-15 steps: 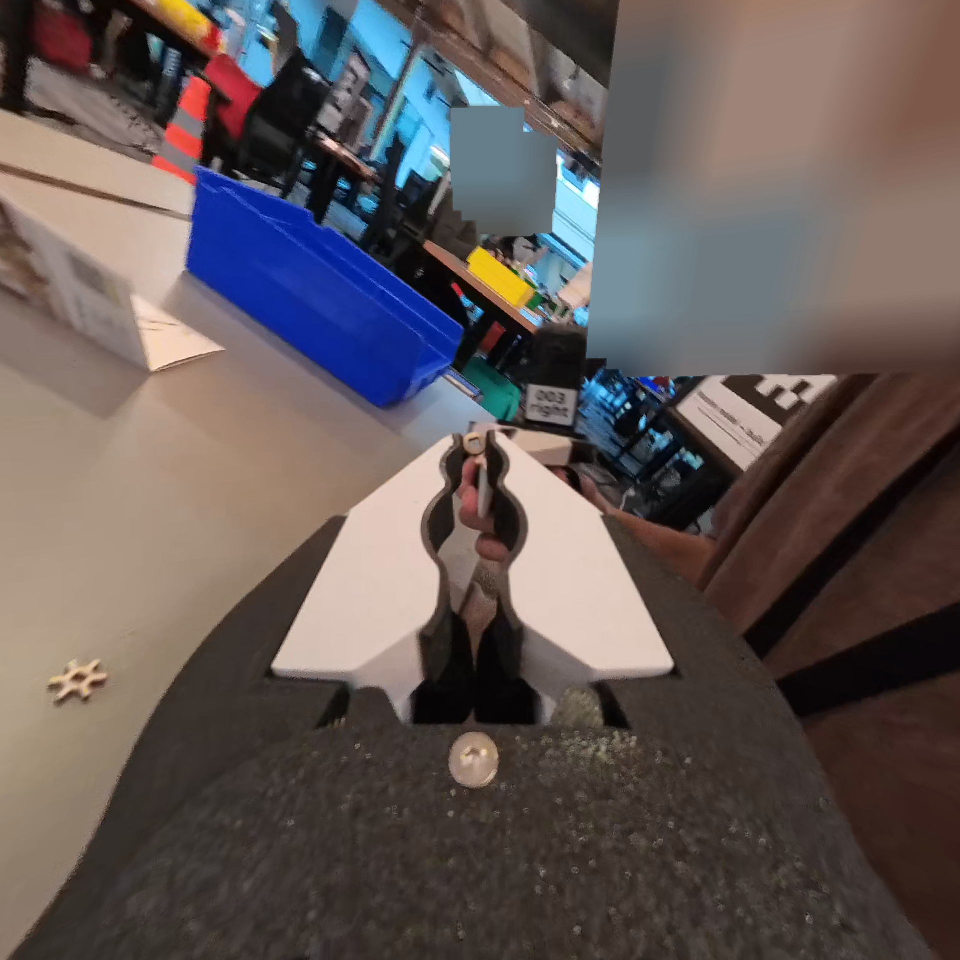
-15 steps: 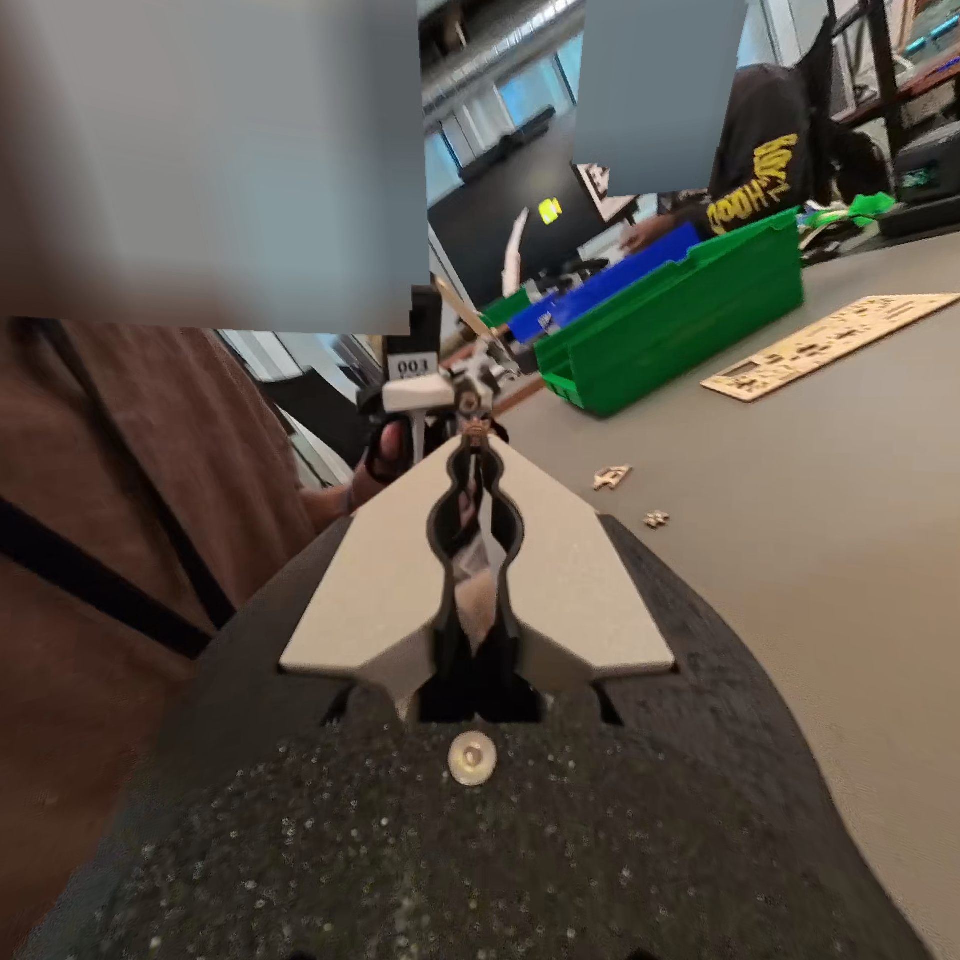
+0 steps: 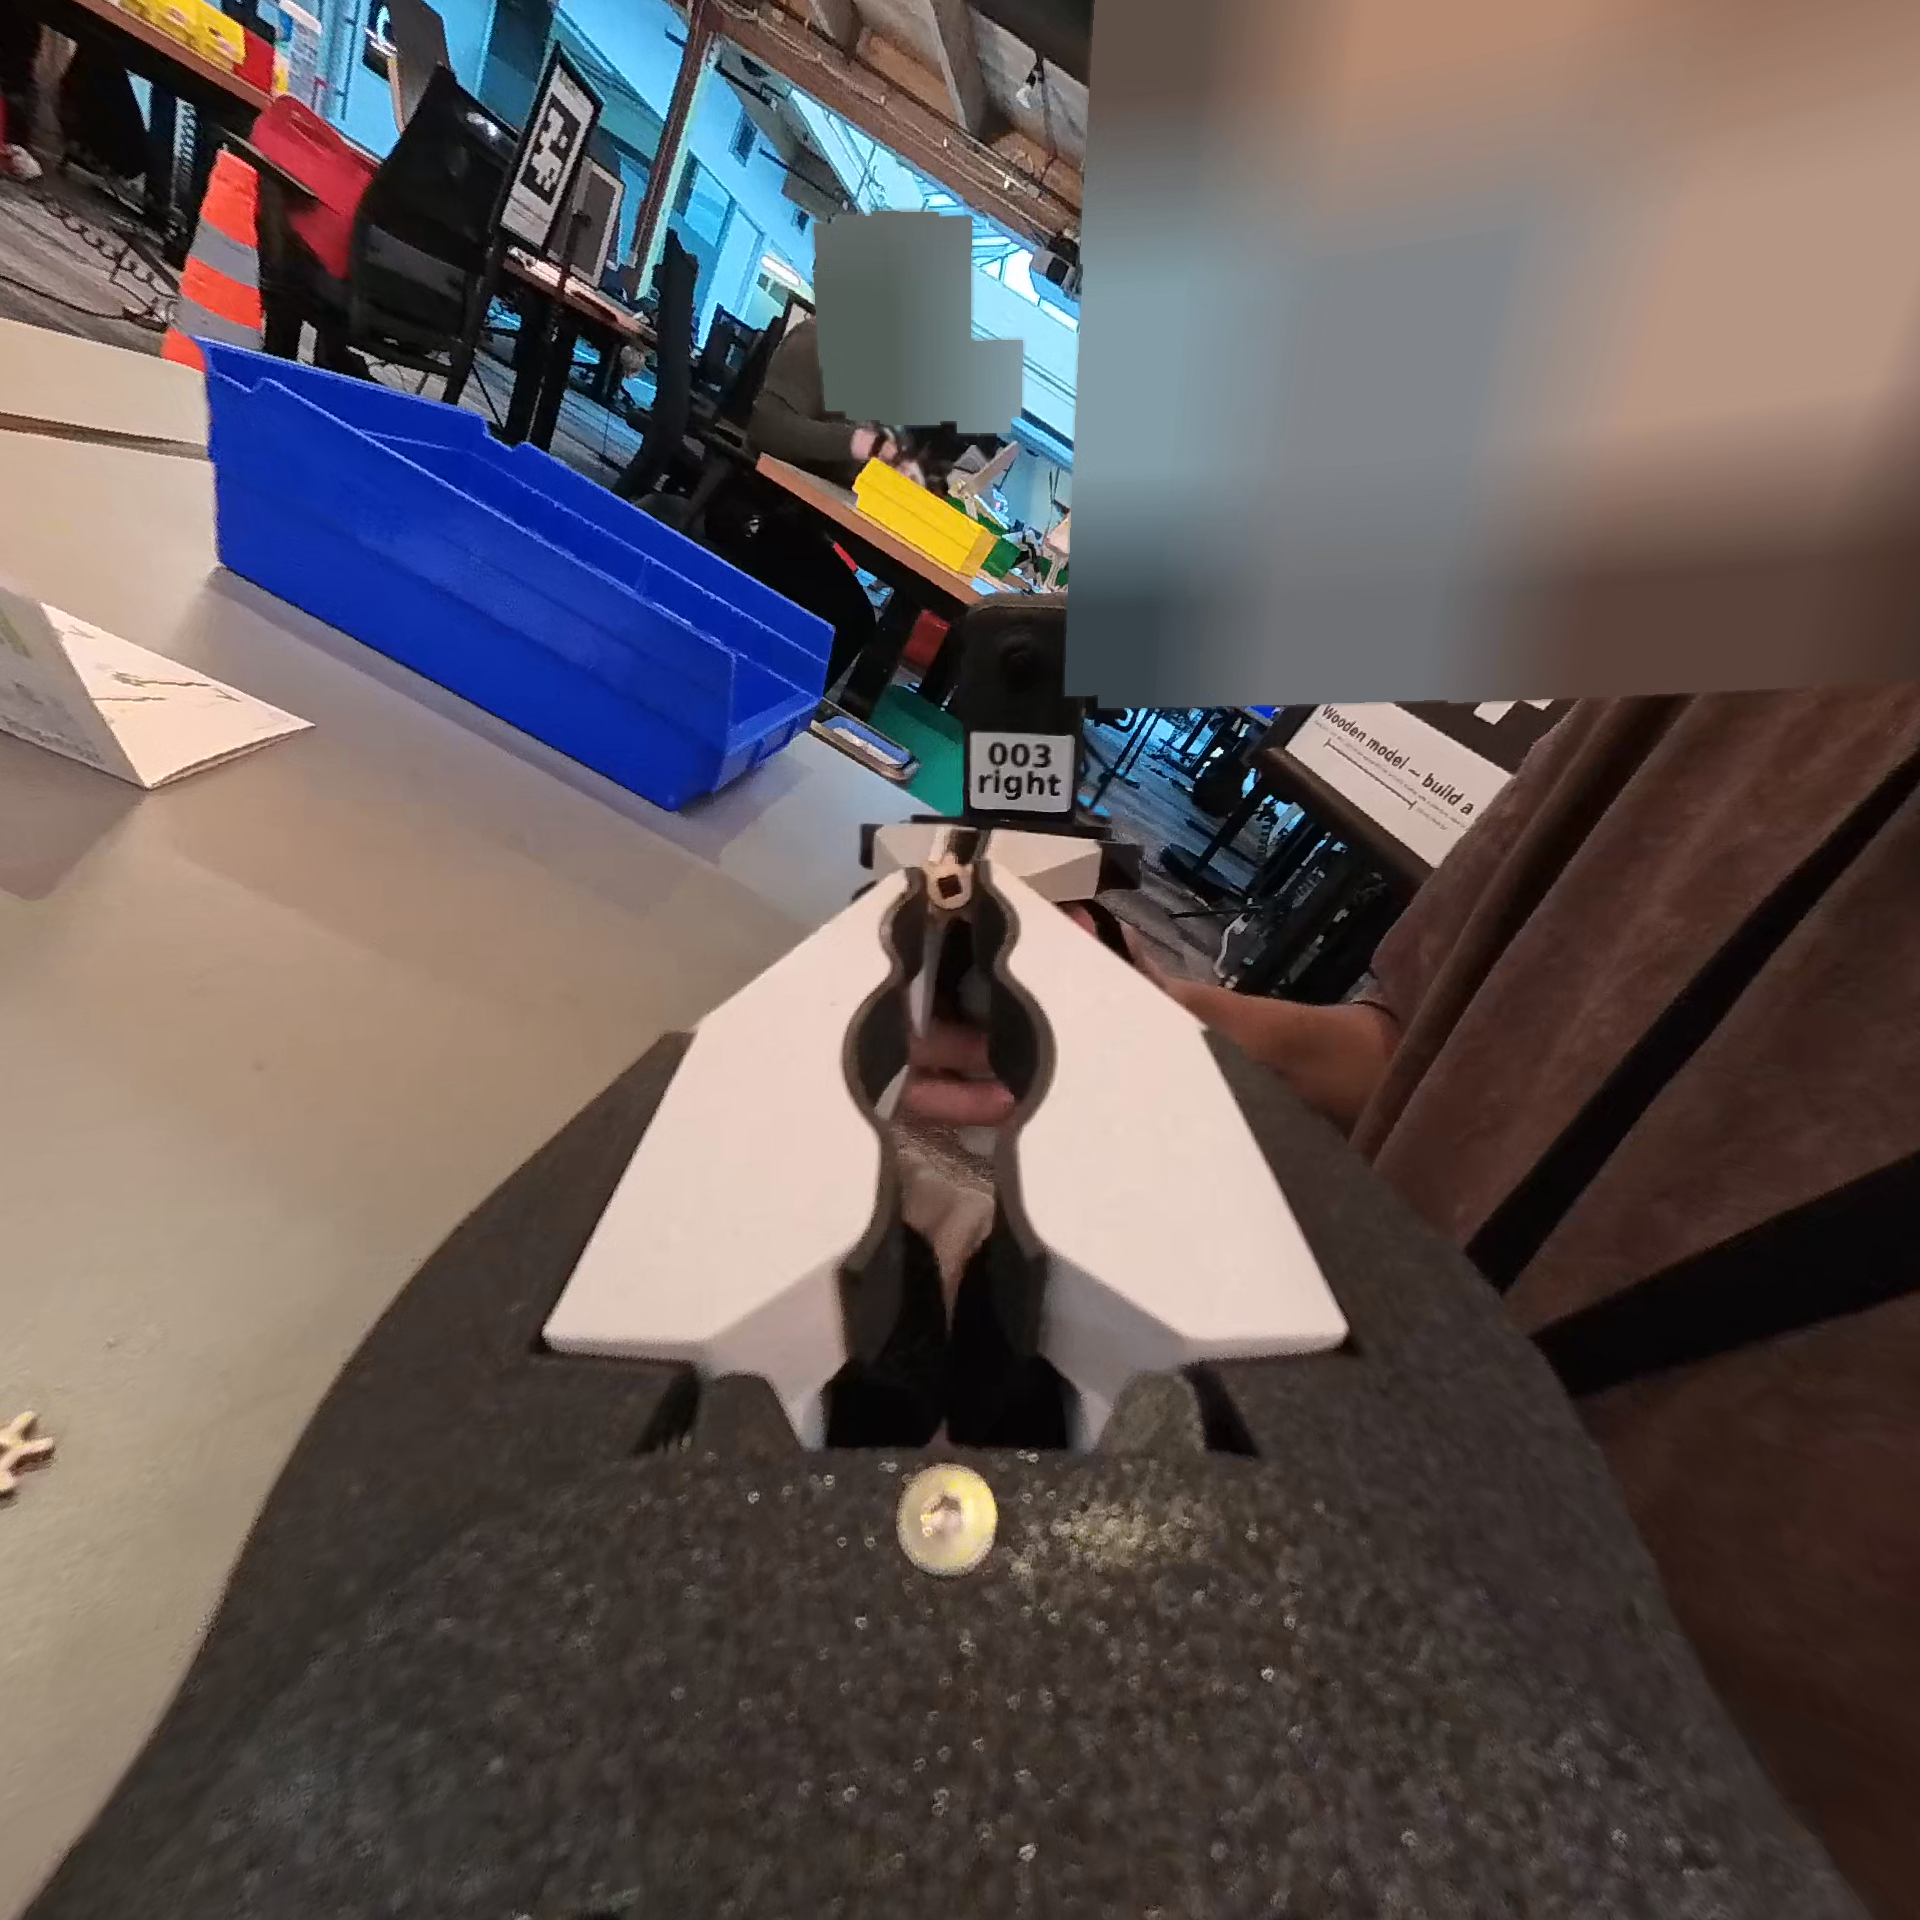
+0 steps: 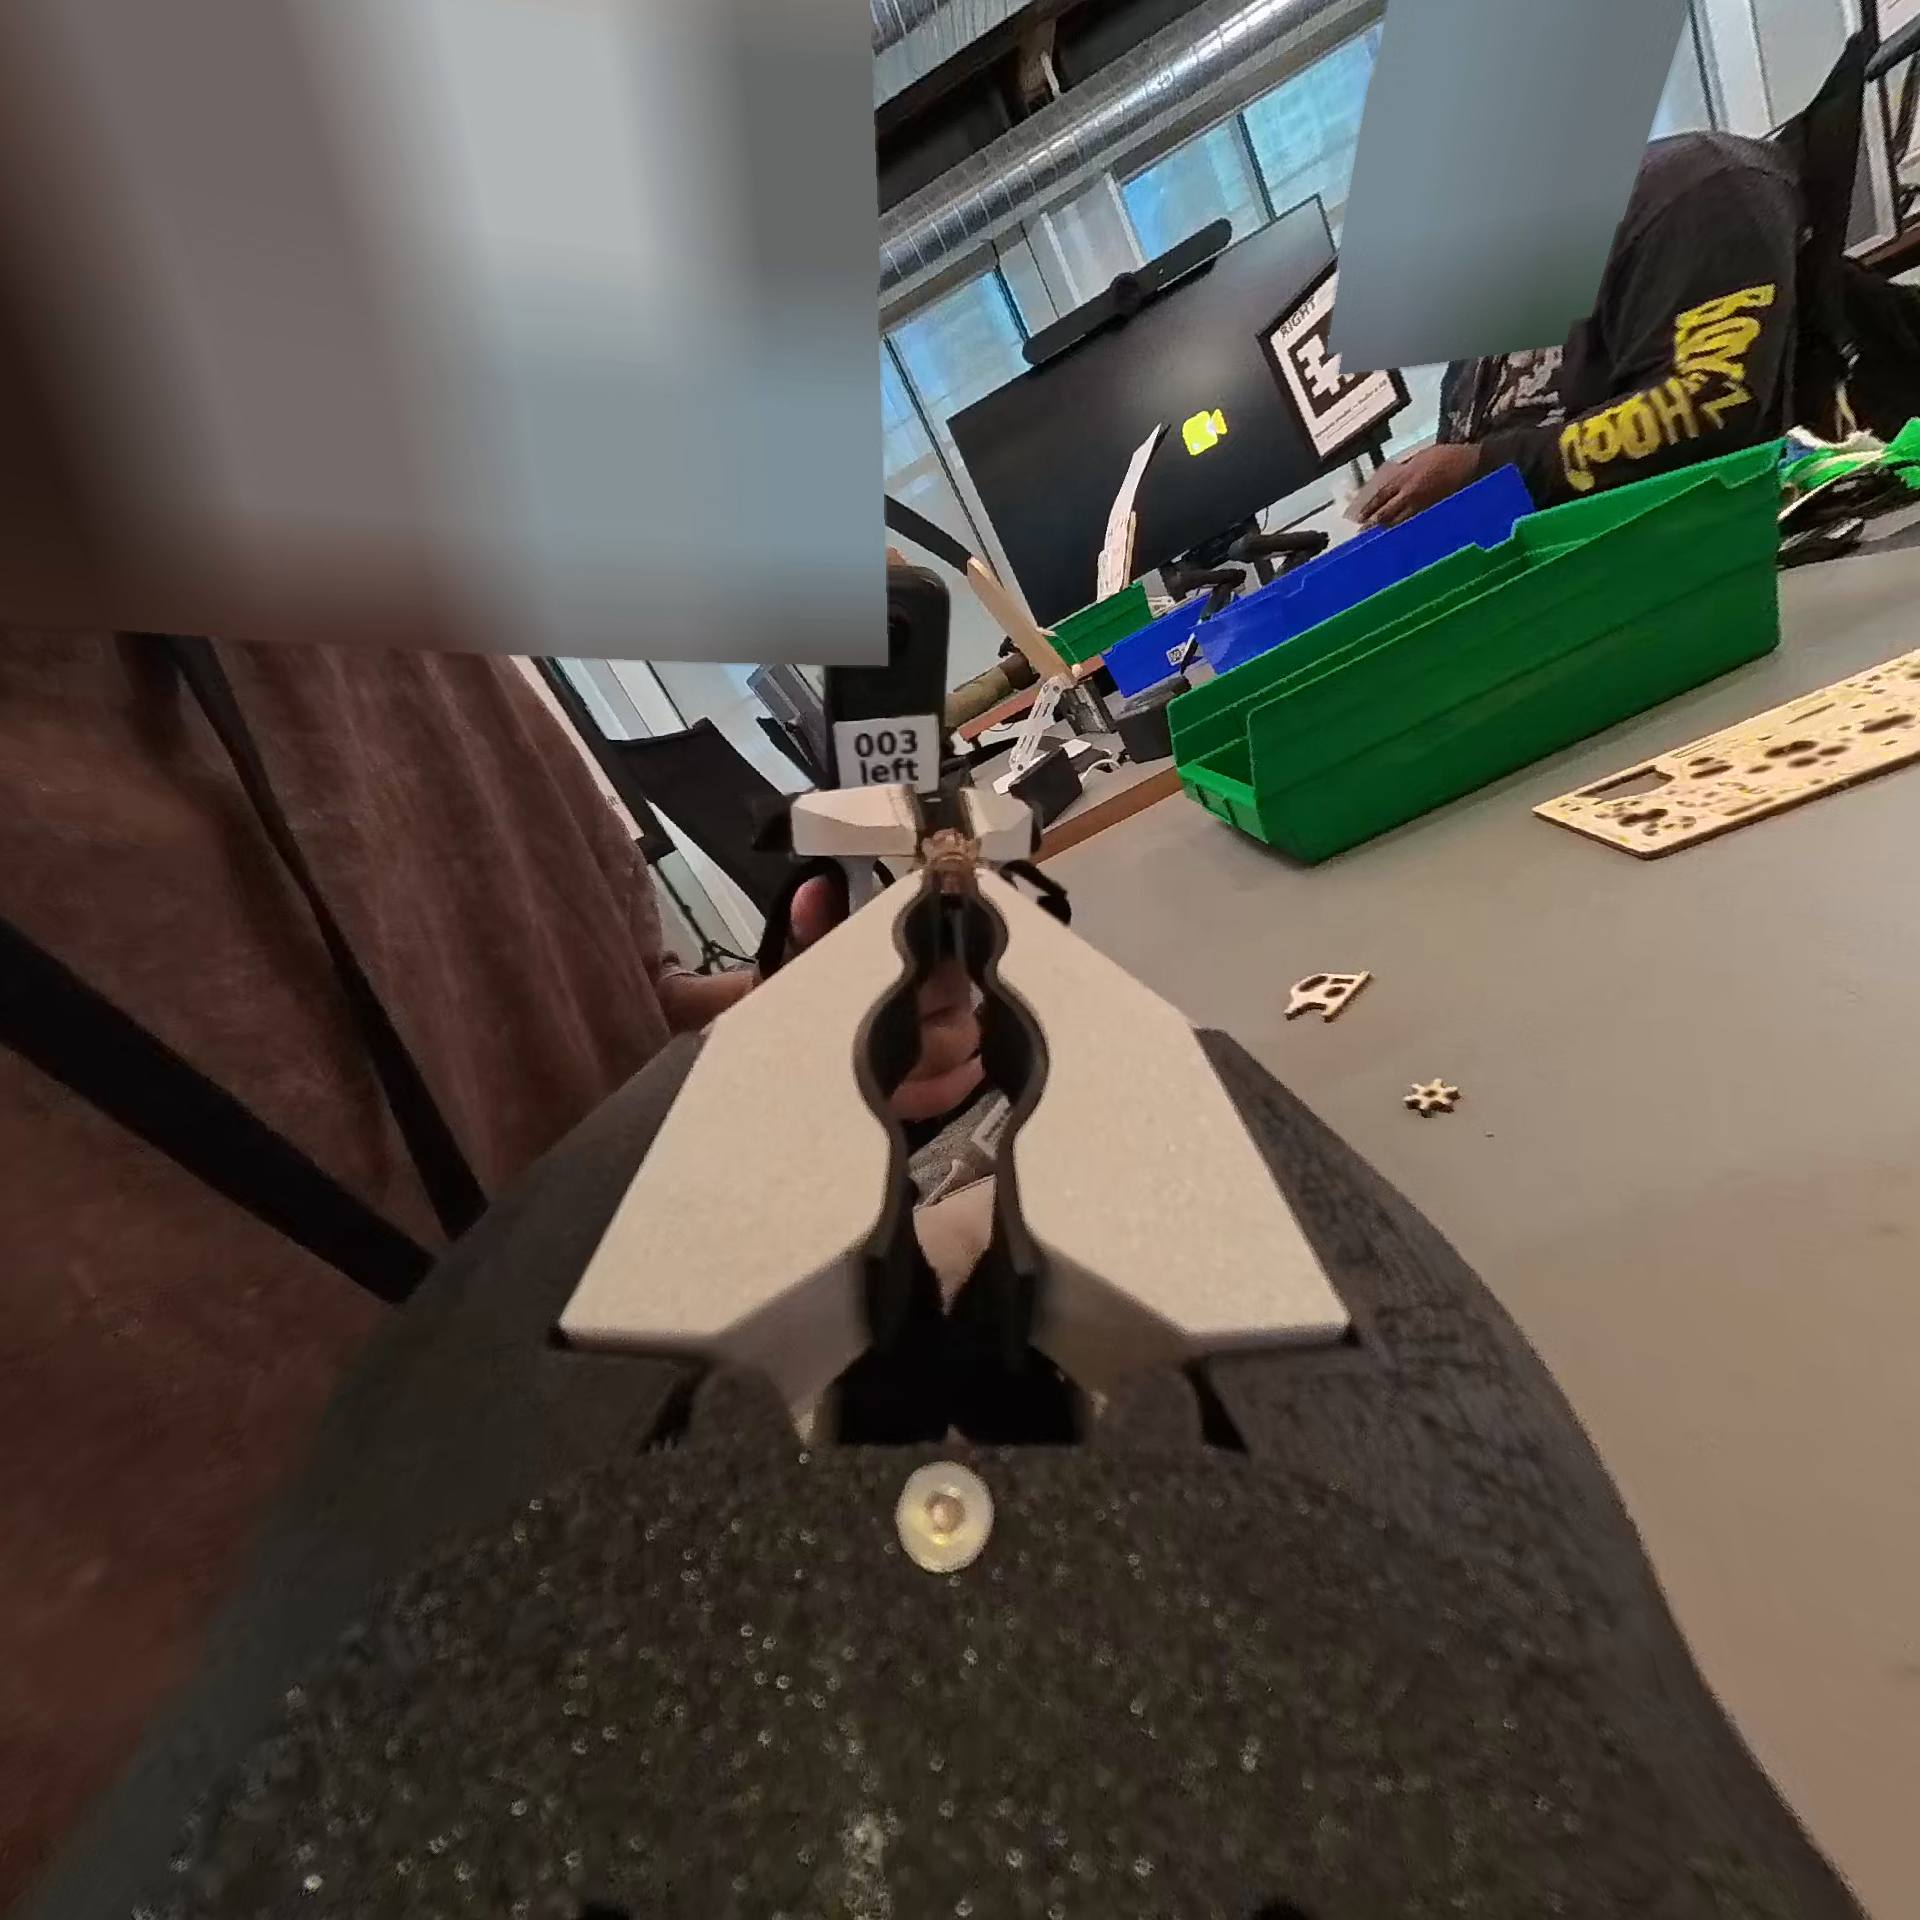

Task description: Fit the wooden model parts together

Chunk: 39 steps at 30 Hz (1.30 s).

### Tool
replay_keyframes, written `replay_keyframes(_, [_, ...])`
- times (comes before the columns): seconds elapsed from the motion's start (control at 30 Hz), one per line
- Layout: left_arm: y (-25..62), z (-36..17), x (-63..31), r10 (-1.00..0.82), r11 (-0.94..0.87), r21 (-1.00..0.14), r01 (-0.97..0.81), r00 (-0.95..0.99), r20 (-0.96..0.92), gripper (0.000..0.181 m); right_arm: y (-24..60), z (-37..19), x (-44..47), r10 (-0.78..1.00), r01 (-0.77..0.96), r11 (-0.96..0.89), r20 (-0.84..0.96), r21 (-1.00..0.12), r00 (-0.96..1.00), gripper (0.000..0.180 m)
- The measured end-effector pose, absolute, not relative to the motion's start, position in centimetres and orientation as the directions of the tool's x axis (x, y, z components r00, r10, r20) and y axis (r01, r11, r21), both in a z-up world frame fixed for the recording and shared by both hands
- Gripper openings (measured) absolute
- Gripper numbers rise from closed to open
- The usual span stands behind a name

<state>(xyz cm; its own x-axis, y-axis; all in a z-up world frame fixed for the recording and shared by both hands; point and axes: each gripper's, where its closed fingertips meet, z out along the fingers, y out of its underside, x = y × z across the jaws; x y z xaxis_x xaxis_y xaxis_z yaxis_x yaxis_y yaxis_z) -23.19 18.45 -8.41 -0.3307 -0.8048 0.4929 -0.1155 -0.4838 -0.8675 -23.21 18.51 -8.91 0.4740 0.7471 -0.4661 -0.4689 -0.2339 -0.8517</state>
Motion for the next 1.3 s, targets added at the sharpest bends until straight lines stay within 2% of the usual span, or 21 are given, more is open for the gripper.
replay_keyframes(0.1, [18.1,-8.2,-23.3,-0.794,-0.487,-0.866,-0.115,-0.354,0.494,0.006,18.2,-8.8,-23.4,0.753,-0.483,-0.275,-0.498,-0.831,0.429,0.002])
replay_keyframes(0.2, [17.6,-8.2,-23.4,-0.806,-0.441,-0.889,-0.122,-0.381,0.452,0.006,17.7,-8.8,-23.6,0.738,-0.536,-0.407,-0.612,-0.740,0.285,0.002])
replay_keyframes(0.3, [17.3,-7.9,-23.7,-0.804,-0.412,-0.902,-0.128,-0.415,0.426,0.005,17.4,-8.5,-23.9,0.743,-0.574,-0.445,-0.641,-0.688,0.192,0.002])
replay_keyframes(0.63, [16.7,-7.5,-24.3,-0.855,-0.289,-0.949,-0.125,-0.413,0.315,0.005,17.0,-8.2,-24.8,0.760,-0.602,-0.491,-0.647,-0.630,0.058,0.003])
replay_keyframes(1.03, [17.5,-7.9,-24.7,-0.879,-0.253,-0.959,-0.127,-0.385,0.282,0.005,18.1,-8.8,-25.2,0.755,-0.619,-0.492,-0.654,-0.612,0.046,0.003])
replay_keyframes(1.3, [19.1,-9.3,-24.6,-0.885,-0.279,-0.945,-0.173,-0.335,0.323,0.006,18.7,-9.4,-25.0,0.767,-0.564,-0.428,-0.613,-0.707,0.187,0.002])
